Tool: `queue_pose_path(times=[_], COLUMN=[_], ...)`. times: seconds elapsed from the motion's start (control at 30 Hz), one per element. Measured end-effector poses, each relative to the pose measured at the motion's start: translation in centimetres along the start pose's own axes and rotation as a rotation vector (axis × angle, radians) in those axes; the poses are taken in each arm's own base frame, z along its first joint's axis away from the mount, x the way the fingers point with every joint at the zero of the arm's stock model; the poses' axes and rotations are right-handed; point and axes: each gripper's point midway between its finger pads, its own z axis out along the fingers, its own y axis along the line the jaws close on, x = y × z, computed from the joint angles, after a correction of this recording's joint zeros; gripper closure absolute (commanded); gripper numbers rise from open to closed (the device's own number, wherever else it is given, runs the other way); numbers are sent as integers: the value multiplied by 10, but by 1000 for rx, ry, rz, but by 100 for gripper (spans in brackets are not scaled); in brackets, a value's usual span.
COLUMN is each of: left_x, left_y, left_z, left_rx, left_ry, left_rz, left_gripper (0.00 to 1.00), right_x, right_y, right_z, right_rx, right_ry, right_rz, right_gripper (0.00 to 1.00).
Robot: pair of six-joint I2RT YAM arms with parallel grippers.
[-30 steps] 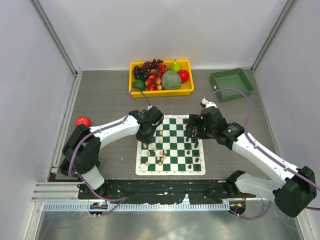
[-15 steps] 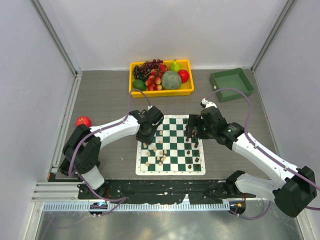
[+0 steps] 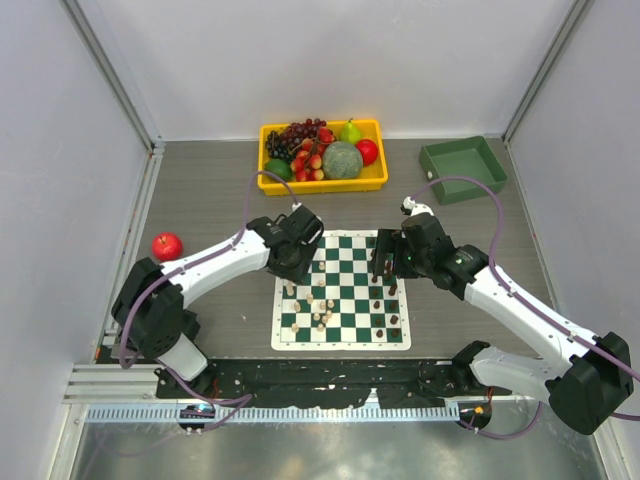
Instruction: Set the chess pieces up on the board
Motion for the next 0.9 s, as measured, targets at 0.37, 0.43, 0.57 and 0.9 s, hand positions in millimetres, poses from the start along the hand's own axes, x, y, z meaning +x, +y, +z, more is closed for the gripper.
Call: queue_pose_path(times=[0.37, 0.43, 0.57, 0.9], left_x=[-12, -6, 11, 28], left_y=[-6, -9, -16, -27], left_z=[-39, -36, -29, -18], left_rx=[71, 81, 91, 117], left_ry=[-117, -103, -60, -20], left_rz=[-38, -33, -27, -51], left_gripper=[56, 57, 59, 62], right_x=[0, 0, 0, 1], right_y=[1, 1, 2, 2], right_z=[0, 0, 0, 1], right_rx=[-3, -5, -8, -10], right_ry=[2, 3, 0, -2], right_rz=[3, 8, 13, 15], right_gripper=[12, 11, 12, 11])
